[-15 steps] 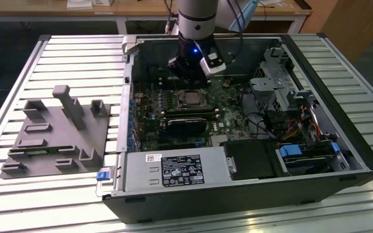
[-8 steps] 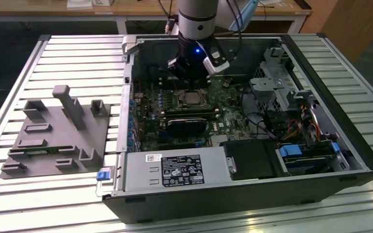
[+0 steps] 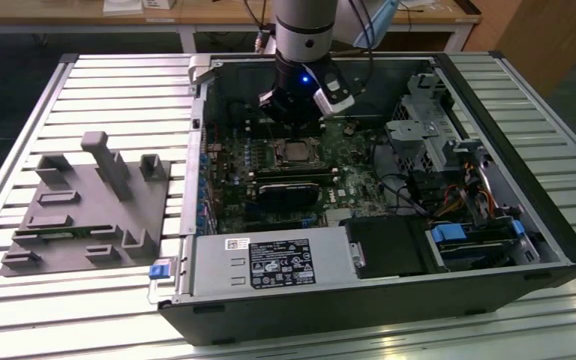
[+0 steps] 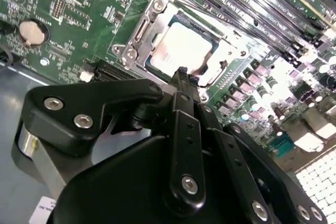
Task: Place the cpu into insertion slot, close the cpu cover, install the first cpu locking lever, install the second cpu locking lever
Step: 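Close the cpu cover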
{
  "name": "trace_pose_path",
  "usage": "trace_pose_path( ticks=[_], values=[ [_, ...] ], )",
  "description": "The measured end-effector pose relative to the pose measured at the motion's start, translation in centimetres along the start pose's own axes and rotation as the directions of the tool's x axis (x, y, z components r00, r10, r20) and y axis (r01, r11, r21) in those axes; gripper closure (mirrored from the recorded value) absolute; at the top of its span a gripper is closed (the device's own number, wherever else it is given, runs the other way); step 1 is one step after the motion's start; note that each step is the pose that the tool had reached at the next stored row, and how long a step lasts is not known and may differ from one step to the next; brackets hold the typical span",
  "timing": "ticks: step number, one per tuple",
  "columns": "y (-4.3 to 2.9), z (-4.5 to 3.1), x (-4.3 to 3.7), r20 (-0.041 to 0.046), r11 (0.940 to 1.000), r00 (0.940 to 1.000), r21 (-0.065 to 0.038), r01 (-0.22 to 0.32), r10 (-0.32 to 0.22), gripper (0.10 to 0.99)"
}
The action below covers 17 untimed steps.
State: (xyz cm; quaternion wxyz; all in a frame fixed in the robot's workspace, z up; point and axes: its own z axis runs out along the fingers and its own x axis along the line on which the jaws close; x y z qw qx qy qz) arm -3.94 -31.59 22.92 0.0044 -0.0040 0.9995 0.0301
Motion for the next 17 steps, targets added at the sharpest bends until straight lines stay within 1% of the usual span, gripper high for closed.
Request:
trace_pose_path(
  ticks=[5, 9, 11, 13, 15, 17],
  values=[
    [-0.05, 0.38, 0.00, 0.0036, 0.9986, 0.9986, 0.000, -0.054, 0.054, 0.980],
    [-0.24, 0.87, 0.05, 0.0053, 0.9972, 0.9972, 0.000, -0.075, 0.075, 0.980],
    [-0.36, 1.14, 0.25, 0.0055, 0.9969, 0.9969, 0.001, -0.078, 0.078, 0.980],
    [-0.44, 1.34, 0.61, 0.0055, 0.9968, 0.9968, 0.001, -0.079, 0.079, 0.980],
    [-0.52, 1.46, 1.01, 0.0056, 0.9968, 0.9968, 0.001, -0.080, 0.080, 0.980],
    [-0.62, 1.55, 1.24, 0.0057, 0.9968, 0.9968, 0.001, -0.080, 0.080, 0.980]
  ],
)
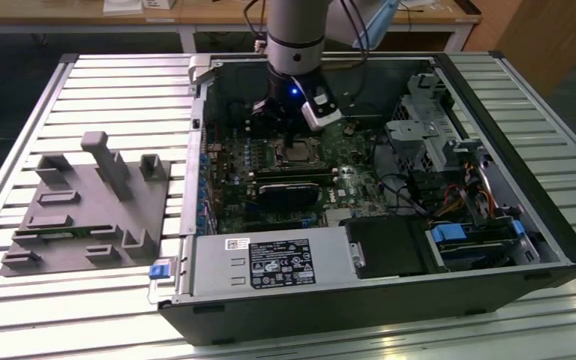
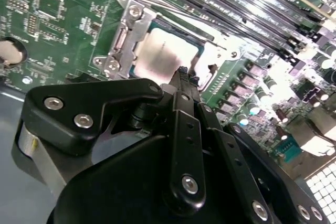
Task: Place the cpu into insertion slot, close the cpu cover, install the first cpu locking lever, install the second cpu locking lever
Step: 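Close the cpu cover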
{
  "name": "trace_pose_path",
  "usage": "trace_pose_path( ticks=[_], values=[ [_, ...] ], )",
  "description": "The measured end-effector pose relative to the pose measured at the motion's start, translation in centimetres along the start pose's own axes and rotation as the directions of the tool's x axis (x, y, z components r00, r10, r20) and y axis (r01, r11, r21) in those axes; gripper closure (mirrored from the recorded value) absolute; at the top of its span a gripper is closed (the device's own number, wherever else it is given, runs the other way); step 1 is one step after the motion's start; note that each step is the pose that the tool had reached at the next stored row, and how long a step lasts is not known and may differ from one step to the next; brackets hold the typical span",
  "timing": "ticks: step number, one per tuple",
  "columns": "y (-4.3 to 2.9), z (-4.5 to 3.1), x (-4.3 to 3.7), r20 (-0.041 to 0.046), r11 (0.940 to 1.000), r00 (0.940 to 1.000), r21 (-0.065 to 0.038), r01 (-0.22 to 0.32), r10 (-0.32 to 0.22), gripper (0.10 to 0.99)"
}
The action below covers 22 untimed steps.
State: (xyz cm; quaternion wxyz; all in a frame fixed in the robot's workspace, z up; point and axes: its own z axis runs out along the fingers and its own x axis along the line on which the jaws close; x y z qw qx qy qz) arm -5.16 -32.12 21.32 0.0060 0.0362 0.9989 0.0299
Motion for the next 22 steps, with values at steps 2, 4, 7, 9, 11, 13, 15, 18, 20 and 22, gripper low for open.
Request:
trace_pose_path(
  ticks=[2, 4, 7, 9, 11, 13, 15, 18, 20, 22],
  values=[
    [-0.14, 0.10, 0.14, -0.0001, 1.0000, 1.0000, 0.000, 0.000, 0.000, 0.980],
    [-0.23, 0.22, 0.26, 0.0000, 1.0000, 1.0000, 0.000, 0.000, 0.000, 0.980],
    [-0.31, 0.39, 0.53, 0.0000, 1.0000, 1.0000, 0.000, 0.000, 0.000, 0.980],
    [-0.33, 0.52, 0.67, 0.0000, 1.0000, 1.0000, 0.000, 0.000, 0.000, 0.980],
    [-0.35, 0.65, 0.78, 0.0000, 1.0000, 1.0000, 0.000, 0.000, 0.000, 0.980],
    [-0.37, 0.77, 0.87, -0.0001, 1.0000, 1.0000, 0.000, 0.000, 0.000, 0.980],
    [-0.38, 0.89, 0.95, 0.0000, 1.0000, 1.0000, 0.000, 0.000, 0.000, 0.980],
    [-0.40, 0.98, 1.05, -0.0001, 1.0000, 1.0000, 0.000, 0.000, 0.000, 0.980],
    [-0.40, 1.05, 1.08, 0.0000, 1.0000, 1.0000, 0.000, 0.000, 0.000, 0.980],
    [-0.41, 1.14, 1.10, 0.0000, 1.0000, 1.0000, 0.000, 0.000, 0.000, 0.980]
  ],
)
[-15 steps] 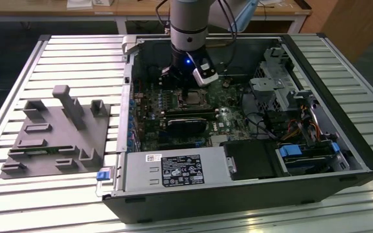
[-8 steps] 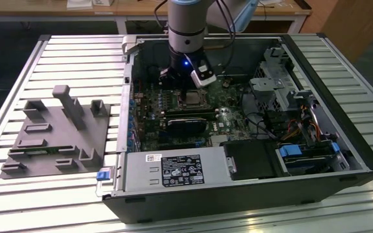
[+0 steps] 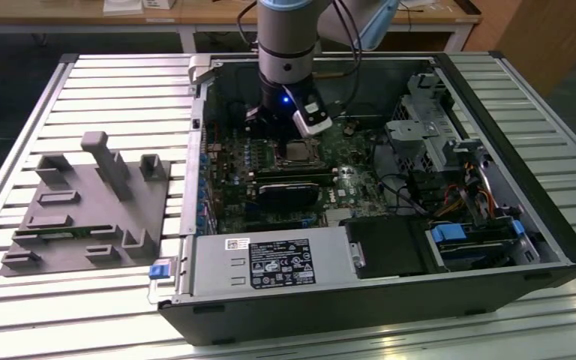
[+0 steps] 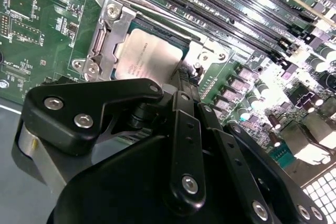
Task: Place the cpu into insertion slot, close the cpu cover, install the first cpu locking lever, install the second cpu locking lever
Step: 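Close the cpu cover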
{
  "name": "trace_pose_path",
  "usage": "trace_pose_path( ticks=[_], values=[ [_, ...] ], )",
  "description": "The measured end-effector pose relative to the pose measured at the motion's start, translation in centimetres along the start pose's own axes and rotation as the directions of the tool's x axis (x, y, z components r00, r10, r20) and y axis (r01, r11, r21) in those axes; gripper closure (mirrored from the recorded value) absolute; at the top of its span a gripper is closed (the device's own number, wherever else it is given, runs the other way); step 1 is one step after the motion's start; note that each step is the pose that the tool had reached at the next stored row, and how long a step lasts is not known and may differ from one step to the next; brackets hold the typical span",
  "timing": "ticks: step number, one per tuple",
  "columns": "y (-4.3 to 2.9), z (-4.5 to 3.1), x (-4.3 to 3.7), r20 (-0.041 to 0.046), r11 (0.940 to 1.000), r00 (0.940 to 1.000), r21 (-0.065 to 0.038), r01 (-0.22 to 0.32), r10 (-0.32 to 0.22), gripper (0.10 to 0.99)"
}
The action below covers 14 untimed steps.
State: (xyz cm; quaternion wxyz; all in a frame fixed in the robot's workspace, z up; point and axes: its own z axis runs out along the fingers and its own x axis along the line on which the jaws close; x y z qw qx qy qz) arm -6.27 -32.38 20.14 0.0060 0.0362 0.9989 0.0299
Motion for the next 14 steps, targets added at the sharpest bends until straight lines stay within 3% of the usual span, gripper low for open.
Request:
trace_pose_path(
  ticks=[14],
  values=[
    [-0.02, 0.27, 0.03, -0.0001, 1.0000, 1.0000, 0.000, 0.000, 0.000, 0.980]
  ],
)
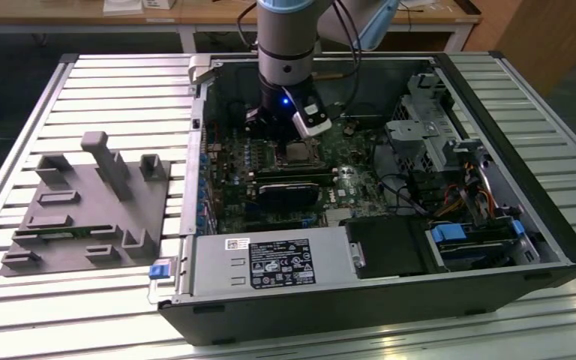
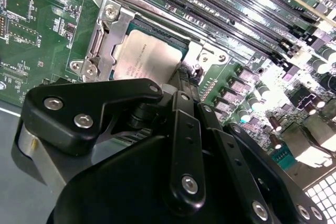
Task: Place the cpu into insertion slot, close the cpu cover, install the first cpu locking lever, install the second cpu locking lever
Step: 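Close the cpu cover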
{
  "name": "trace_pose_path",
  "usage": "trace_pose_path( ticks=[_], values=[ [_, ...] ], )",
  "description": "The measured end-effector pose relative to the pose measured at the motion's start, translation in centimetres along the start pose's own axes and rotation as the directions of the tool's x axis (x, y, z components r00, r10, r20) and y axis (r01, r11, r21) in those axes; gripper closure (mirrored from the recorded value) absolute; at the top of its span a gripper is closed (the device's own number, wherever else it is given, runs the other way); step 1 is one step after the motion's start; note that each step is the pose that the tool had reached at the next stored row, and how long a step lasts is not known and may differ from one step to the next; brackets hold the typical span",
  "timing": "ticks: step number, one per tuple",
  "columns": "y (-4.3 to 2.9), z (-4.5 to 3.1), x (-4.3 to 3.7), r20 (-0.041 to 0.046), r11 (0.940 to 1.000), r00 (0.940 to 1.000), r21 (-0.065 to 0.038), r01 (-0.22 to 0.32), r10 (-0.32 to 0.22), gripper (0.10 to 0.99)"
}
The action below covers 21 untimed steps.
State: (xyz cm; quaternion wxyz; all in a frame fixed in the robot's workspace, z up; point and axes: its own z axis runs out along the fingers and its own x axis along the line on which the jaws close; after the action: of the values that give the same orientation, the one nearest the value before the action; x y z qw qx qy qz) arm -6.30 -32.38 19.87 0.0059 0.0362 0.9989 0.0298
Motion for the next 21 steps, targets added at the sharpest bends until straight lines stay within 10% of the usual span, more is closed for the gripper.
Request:
trace_pose_path(
  ticks=[21],
  values=[
    [0.08, -1.25, -0.01, 0.0001, 1.0000, 1.0000, 0.000, 0.000, 0.000, 0.980]
  ],
)
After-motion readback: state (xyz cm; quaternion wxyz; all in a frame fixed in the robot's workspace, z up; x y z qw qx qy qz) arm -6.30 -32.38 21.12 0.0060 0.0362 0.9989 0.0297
